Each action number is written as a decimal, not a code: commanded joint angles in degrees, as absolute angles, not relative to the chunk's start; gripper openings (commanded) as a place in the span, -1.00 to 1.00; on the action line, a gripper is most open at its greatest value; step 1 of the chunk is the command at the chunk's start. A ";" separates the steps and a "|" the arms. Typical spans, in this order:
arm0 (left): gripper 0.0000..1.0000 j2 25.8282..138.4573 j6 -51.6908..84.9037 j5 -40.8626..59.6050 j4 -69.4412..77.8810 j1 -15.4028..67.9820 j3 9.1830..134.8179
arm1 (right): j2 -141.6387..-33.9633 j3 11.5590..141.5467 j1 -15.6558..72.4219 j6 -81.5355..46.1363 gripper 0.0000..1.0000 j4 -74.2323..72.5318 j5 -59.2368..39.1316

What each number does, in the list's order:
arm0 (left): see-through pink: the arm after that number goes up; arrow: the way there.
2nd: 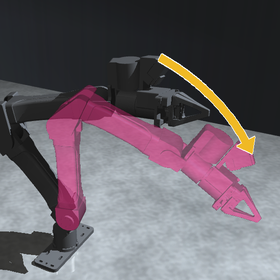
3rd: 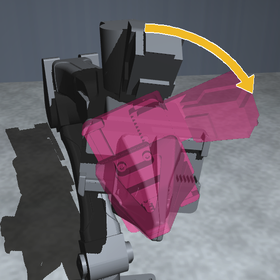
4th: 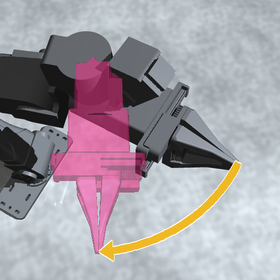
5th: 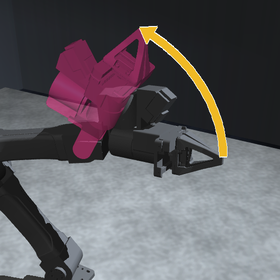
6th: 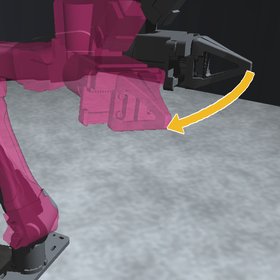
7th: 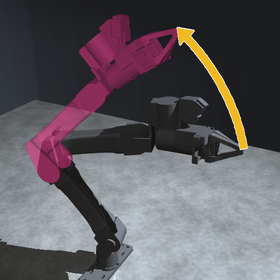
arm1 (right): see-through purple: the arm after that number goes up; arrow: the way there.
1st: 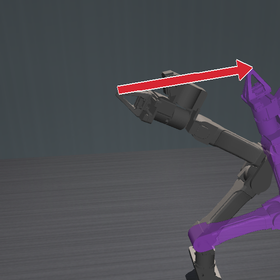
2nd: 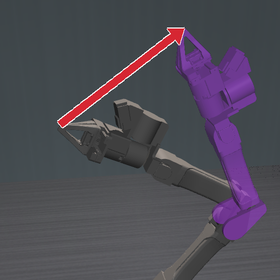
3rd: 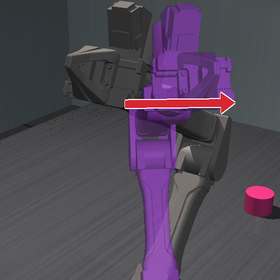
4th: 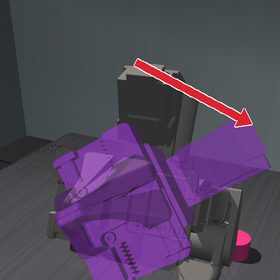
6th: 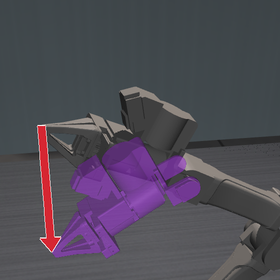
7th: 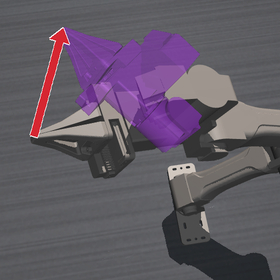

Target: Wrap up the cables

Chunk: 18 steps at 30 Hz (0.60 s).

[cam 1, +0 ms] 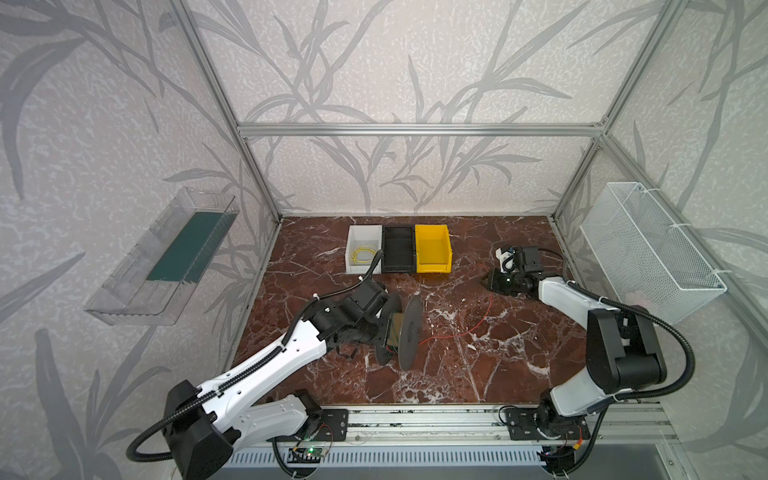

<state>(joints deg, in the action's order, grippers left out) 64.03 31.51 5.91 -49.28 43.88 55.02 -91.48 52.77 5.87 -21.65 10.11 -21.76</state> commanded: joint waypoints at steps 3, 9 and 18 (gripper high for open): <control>-1.00 62.27 31.32 5.88 -49.05 44.20 55.46 | -92.22 55.58 5.85 -21.77 -0.91 9.96 -23.33; -1.00 62.14 30.33 7.37 -49.78 44.30 55.67 | -88.75 63.23 7.13 -21.11 -1.00 16.99 -22.37; -1.00 63.01 27.69 3.95 -54.44 50.31 59.36 | -88.05 91.85 18.28 -19.39 -1.00 33.87 -15.94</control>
<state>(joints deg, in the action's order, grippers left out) 63.20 29.71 6.20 -51.81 47.70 55.51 -88.79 83.46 15.49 -20.23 26.55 -18.00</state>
